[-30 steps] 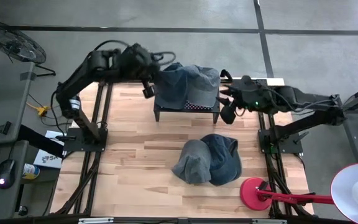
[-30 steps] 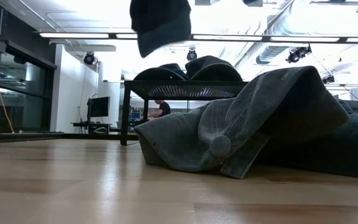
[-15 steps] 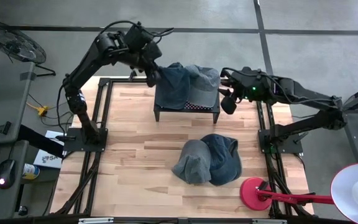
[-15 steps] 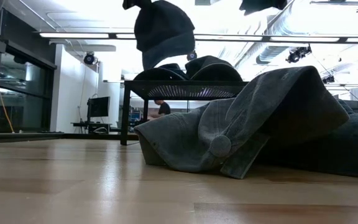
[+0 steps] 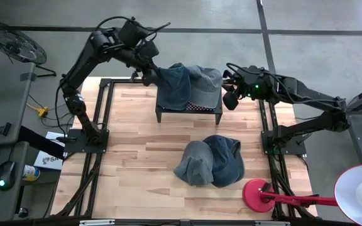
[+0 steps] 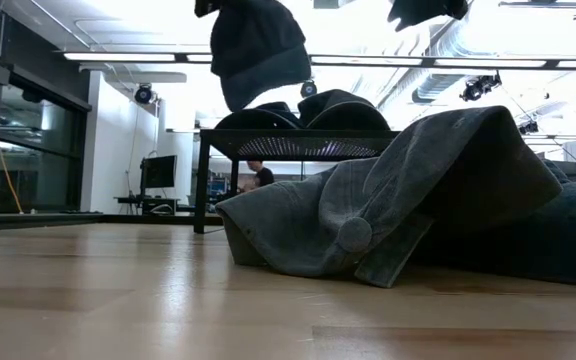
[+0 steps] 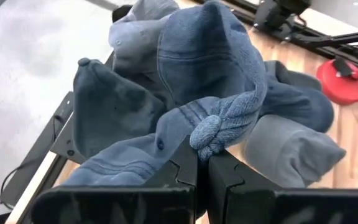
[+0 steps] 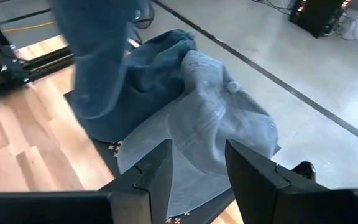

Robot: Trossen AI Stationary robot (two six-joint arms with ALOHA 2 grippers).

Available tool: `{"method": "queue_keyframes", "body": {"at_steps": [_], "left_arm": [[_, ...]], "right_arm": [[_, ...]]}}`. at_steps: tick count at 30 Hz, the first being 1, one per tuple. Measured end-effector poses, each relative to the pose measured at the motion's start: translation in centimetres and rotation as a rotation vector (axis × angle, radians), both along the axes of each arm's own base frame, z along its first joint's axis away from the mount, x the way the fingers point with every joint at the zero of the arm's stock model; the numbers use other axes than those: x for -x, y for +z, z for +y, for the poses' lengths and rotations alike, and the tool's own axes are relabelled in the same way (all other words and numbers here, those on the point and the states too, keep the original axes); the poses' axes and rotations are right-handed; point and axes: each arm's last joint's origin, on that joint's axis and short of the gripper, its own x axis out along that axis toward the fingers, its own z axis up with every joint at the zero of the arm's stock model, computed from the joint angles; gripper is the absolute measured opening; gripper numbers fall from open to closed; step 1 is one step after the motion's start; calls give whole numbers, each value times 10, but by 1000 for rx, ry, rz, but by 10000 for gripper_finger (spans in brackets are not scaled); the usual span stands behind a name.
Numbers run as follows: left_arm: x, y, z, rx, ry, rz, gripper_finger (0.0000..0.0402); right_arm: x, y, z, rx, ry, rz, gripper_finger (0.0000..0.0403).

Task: Pick & Place hat
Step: Stack the left blue cap on the blue cap on the shelf

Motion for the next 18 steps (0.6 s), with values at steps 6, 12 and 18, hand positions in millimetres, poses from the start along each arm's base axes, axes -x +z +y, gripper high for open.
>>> {"method": "queue_keyframes", "body": {"at_steps": [6,12,18], "left_arm": [[16,11,-16,-2,-22,-24,0],[20,9,-18,-26,-40,21,0],[15,4,-11,-60,-67,53,0]], "right_arm": [[0,0,0,-24,-27,-16,140],[1,0,-1,-20,-66,-26,140],[1,0,-1,-18,-94,-34,140]]}}
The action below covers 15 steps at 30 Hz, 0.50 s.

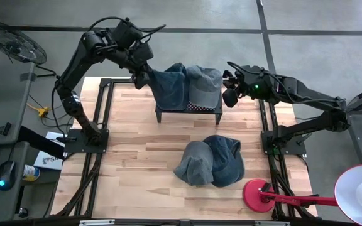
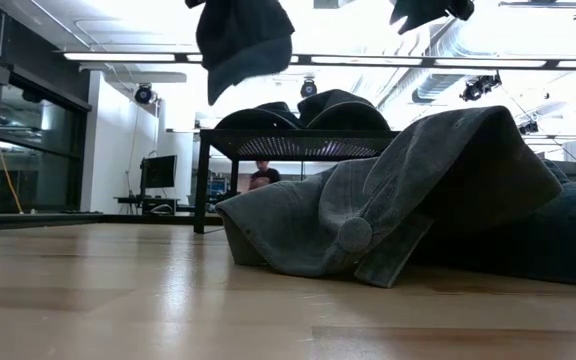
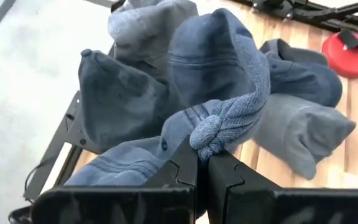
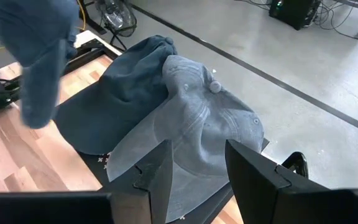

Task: Pick & Place hat
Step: Stack the left blue cap on the blue cap on the shelf

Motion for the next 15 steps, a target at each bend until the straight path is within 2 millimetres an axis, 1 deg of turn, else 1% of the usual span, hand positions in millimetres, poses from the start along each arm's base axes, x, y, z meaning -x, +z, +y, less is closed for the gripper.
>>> {"method": "queue_keyframes", "body": {"at_steps": [3,9,15], "left_arm": [[-5,-5,3,11,-3,24,0],[-2,-5,0,48,-44,26,0],[-3,-5,1,6,-45,32,0]], "right_arm": [[0,0,0,1,-3,0,140],[0,0,0,5,-18,-2,140],[0,0,-1,11,-27,-1,140]]}}
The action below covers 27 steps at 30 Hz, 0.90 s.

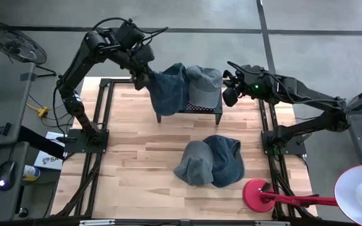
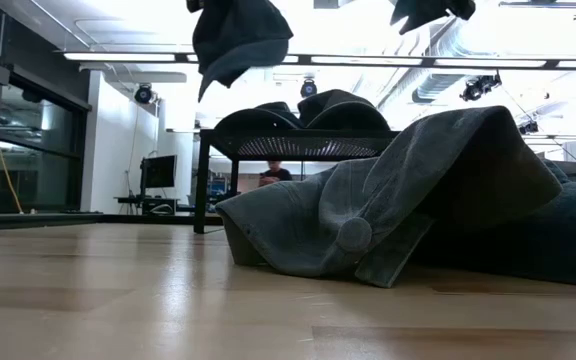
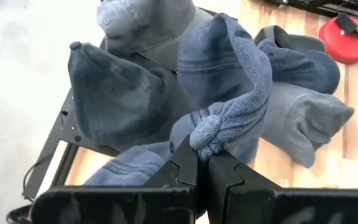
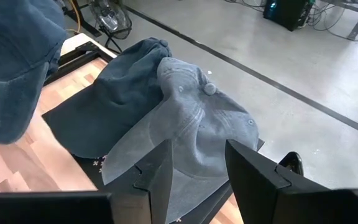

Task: Pick & Place hat
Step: Stack the left blue cap on the blue cap on the shelf

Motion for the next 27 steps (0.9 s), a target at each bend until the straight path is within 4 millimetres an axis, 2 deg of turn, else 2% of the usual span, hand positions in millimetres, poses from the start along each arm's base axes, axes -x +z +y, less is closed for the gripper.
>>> {"method": "queue_keyframes", "body": {"at_steps": [5,14,19,27], "left_arm": [[-7,-1,5,-25,-12,-22,0],[-15,-18,37,40,14,10,0],[-15,-22,46,61,2,4,0],[-31,-36,58,52,-13,33,0]], "right_arm": [[0,0,0,7,-5,-1,140],[-1,2,0,10,-2,-20,140],[-1,2,0,8,2,-20,140],[-1,2,0,15,0,-15,140]]}}
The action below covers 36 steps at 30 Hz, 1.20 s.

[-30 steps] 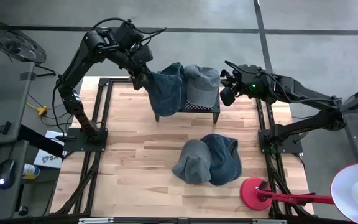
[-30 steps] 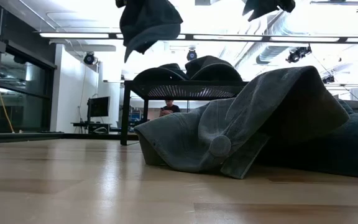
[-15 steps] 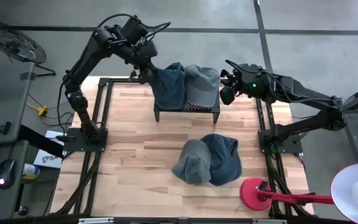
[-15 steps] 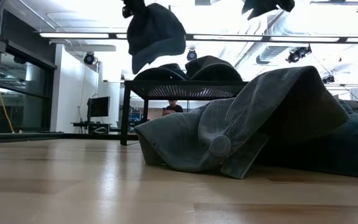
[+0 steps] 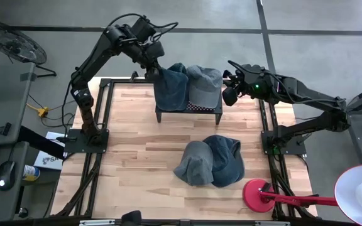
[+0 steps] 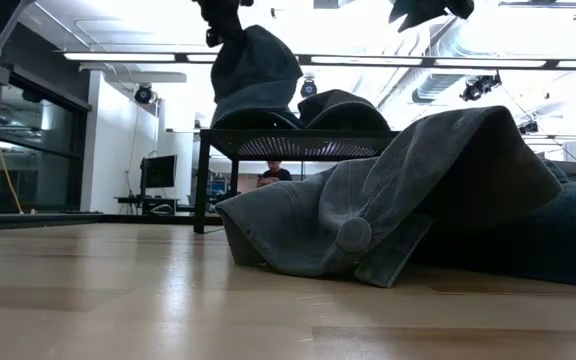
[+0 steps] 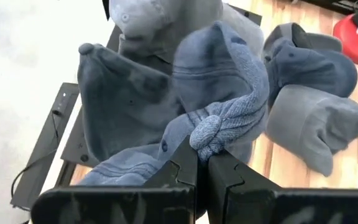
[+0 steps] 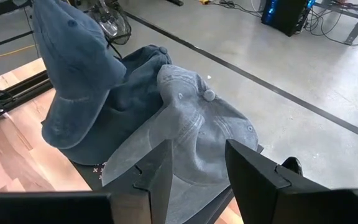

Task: Pick & Place hat
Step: Stack the left blue cap on the blue cap on the shelf

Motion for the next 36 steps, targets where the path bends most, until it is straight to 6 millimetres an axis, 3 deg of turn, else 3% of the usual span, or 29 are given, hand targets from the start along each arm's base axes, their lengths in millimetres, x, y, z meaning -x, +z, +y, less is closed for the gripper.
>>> {"method": "queue_keyframes", "body": {"at_steps": [15,24,36], "left_arm": [[-15,2,13,-70,48,-107,0],[-23,-18,19,-26,60,-60,0],[-32,-28,30,21,181,-95,0]], "right_arm": [[0,0,0,4,-14,-2,140],[1,0,-1,16,-54,-6,140],[3,-2,-2,-10,-116,-10,140]]}}
